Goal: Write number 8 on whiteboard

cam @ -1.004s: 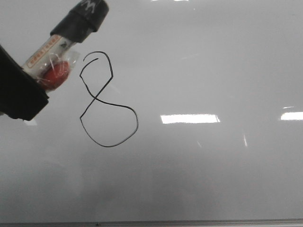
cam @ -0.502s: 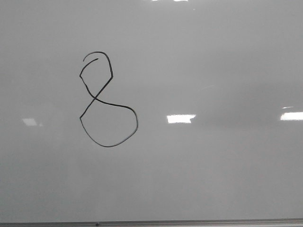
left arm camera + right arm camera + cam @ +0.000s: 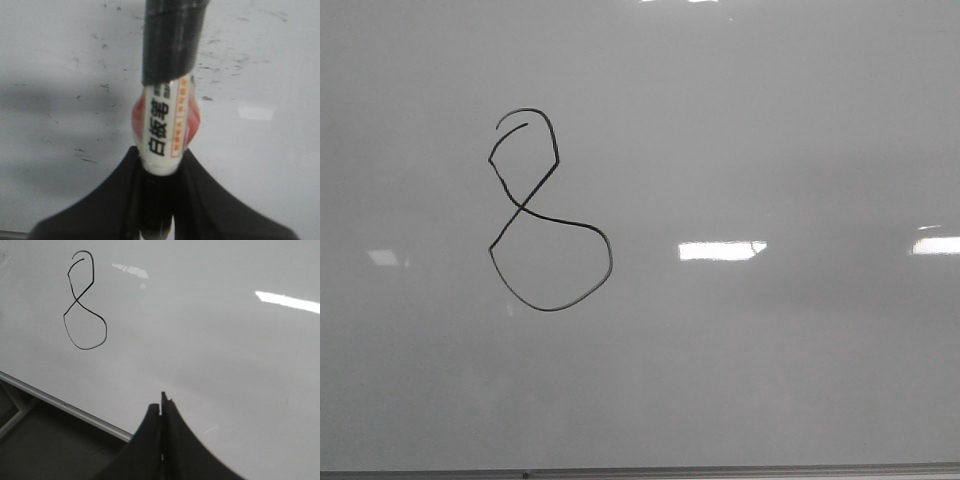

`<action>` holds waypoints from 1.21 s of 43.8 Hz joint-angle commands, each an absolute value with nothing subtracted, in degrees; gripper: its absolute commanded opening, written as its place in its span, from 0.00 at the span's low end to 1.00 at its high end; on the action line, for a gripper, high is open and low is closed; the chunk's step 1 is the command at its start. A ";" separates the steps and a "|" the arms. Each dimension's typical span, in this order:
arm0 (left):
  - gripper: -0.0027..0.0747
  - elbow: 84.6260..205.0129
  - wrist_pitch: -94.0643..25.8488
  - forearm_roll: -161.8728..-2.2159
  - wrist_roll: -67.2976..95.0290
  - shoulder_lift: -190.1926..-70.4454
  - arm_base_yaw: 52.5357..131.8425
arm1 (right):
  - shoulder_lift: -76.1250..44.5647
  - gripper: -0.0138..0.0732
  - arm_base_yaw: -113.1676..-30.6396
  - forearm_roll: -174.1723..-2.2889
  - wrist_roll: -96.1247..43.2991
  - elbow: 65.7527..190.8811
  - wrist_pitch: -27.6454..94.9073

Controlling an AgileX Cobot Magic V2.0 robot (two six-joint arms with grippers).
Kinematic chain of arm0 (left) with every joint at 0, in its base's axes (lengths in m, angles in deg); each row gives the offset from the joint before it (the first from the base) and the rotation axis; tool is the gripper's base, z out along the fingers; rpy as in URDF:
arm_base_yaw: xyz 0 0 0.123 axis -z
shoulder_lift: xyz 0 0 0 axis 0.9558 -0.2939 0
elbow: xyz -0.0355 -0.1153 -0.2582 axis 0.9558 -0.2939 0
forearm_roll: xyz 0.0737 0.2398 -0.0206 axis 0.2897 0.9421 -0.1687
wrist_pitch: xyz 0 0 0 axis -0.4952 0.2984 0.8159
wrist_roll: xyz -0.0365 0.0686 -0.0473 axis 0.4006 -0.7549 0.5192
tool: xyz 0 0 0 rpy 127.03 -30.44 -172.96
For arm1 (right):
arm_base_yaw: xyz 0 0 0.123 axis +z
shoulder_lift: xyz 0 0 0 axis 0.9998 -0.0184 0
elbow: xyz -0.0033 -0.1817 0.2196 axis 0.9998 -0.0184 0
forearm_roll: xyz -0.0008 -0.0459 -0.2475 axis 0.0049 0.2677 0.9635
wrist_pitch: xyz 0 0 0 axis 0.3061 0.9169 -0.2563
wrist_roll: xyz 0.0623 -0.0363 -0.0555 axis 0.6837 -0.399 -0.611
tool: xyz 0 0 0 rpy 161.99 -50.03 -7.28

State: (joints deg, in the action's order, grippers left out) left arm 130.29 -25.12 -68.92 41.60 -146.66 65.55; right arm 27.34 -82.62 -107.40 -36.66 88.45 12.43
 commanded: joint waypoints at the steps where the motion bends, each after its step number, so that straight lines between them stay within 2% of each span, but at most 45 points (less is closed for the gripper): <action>1: 0.01 132.58 -31.06 -69.92 42.21 -148.59 65.52 | 26.98 0.08 -82.95 -109.21 -36.60 89.94 16.44; 20: 0.03 142.18 -28.68 -69.92 42.21 -159.29 65.52 | 26.98 0.08 -82.95 -109.21 -36.60 89.94 16.33; 28: 0.25 142.76 -28.20 -69.92 42.21 -159.63 65.52 | 26.98 0.08 -82.95 -109.21 -36.60 89.94 16.33; 44: 0.61 142.76 -28.74 -69.92 42.21 -159.63 65.52 | 26.98 0.08 -82.95 -109.21 -36.65 89.94 16.34; 48: 0.67 142.76 -27.56 -69.92 42.21 -158.99 65.52 | 26.98 0.08 -82.95 -109.21 -36.64 89.94 16.57; 53: 0.67 142.06 -26.36 -69.28 42.21 -156.02 65.52 | 26.98 0.08 -82.95 -109.21 -36.64 89.94 16.69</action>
